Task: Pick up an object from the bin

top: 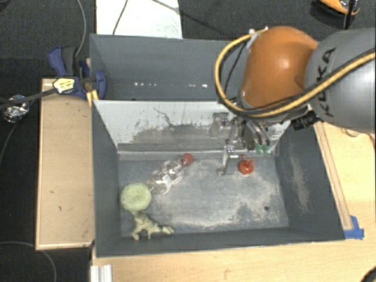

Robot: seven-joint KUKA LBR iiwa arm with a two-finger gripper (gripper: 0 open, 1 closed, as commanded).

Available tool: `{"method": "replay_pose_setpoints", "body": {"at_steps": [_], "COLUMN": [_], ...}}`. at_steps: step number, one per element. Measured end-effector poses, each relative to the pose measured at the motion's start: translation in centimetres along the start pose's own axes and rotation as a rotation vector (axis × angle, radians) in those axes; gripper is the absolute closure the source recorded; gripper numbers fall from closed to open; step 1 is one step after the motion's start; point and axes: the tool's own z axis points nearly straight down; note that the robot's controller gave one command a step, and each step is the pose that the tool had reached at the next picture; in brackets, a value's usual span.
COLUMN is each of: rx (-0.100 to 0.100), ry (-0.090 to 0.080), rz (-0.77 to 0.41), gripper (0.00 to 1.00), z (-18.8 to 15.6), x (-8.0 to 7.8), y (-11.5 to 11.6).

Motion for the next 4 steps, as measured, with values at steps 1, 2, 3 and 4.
{"method": "replay_pose_setpoints", "body": {"at_steps": [1, 2, 3, 4], "rx": [-0.001, 0.001, -0.002, 0.001], "ry": [-0.008, -0.016, -0.007, -0.016], "rz": [0.002, -0.01, -0.125, -0.268], "gripper": [0.0, 0.0, 0.0, 0.0], "z": [-0.5, 2.7, 7.0, 10.3], "x": [-0.1, 1.3, 1.2, 0.1], "y": [0.0, 2.6, 5.7, 6.9]}}
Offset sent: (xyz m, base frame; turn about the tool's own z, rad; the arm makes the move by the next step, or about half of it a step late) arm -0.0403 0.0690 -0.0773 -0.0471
